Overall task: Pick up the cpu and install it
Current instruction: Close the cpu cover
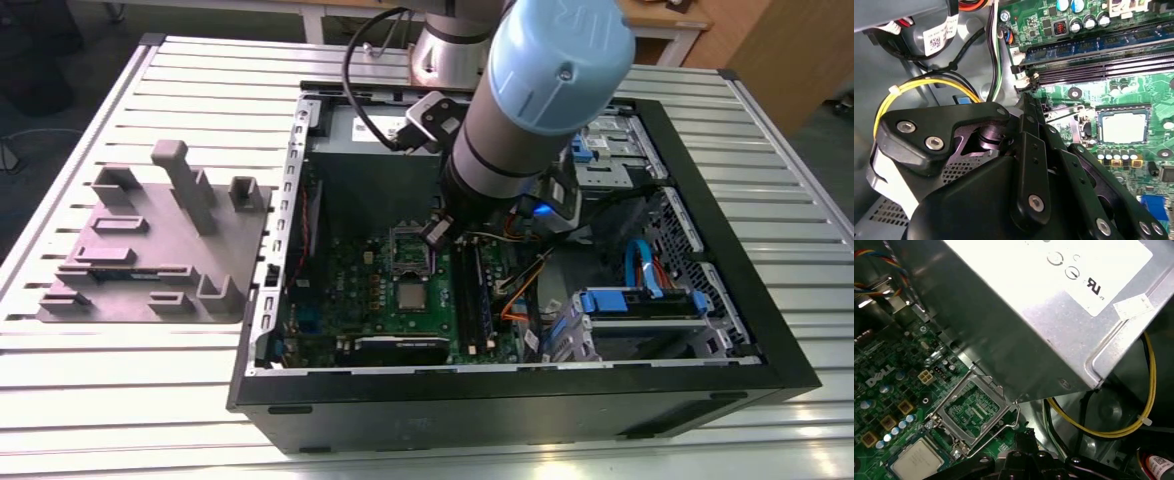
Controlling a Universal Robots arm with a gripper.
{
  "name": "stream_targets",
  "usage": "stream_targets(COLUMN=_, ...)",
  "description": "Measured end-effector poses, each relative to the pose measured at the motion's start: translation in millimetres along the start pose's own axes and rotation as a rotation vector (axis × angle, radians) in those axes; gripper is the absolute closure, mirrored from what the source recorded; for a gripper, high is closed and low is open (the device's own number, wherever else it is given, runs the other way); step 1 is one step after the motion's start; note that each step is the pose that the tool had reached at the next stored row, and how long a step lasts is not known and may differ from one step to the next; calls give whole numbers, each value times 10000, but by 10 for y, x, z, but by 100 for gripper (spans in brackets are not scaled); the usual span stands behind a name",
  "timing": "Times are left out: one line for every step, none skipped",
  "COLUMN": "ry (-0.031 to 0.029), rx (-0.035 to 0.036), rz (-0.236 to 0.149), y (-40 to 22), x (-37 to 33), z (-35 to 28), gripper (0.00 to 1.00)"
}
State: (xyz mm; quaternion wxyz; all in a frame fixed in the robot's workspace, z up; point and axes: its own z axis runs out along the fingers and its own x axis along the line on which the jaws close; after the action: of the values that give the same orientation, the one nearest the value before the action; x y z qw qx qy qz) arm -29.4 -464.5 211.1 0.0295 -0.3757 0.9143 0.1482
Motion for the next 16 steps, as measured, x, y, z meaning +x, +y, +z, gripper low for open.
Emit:
stream_targets(ry=-15, rx=-12, rz=2, y=0, x=-1, z=7, gripper=90)
stream_targets(ry=-35, rx=-33, rz=2, y=-1, x=0, z=14, gripper=90)
stream_targets(ry=-57, rx=-55, rz=1, y=-2, x=1, z=22, gripper=90)
stream_targets(ry=-74, rx=-72, rz=0, y=-3, x=2, z=30, gripper=90)
stream_targets(ry=-90, rx=-88, rz=-1, y=-5, x=2, z=40, gripper=90)
stream_targets(ry=-103, rx=-102, rz=-2, y=-7, x=3, z=49, gripper=90)
stream_targets(ry=-116, rx=-116, rz=-4, y=-8, x=4, z=58, gripper=90)
stream_targets(ry=-129, rx=-129, rz=-5, y=-9, x=3, z=68, gripper=90)
stream_targets(ry=-138, rx=-139, rz=-6, y=-8, x=1, z=77, gripper=90)
stream_targets(ry=-148, rx=-150, rz=-7, y=-7, x=-1, z=84, gripper=90)
stream_targets(ry=-159, rx=-160, rz=-6, y=-4, x=-4, z=91, gripper=90)
stream_targets(ry=-171, rx=-172, rz=-6, y=-2, x=-6, z=98, gripper=90)
stream_targets(ry=-183, rx=-185, rz=-7, y=1, x=-7, z=102, gripper=90)
stream_targets(ry=-194, rx=-195, rz=-8, y=4, x=-8, z=107, gripper=90)
stream_targets(ry=-206, rx=-207, rz=-8, y=8, x=-9, z=113, gripper=90)
stream_targets(ry=-217, rx=-219, rz=-10, y=10, x=-10, z=117, gripper=90)
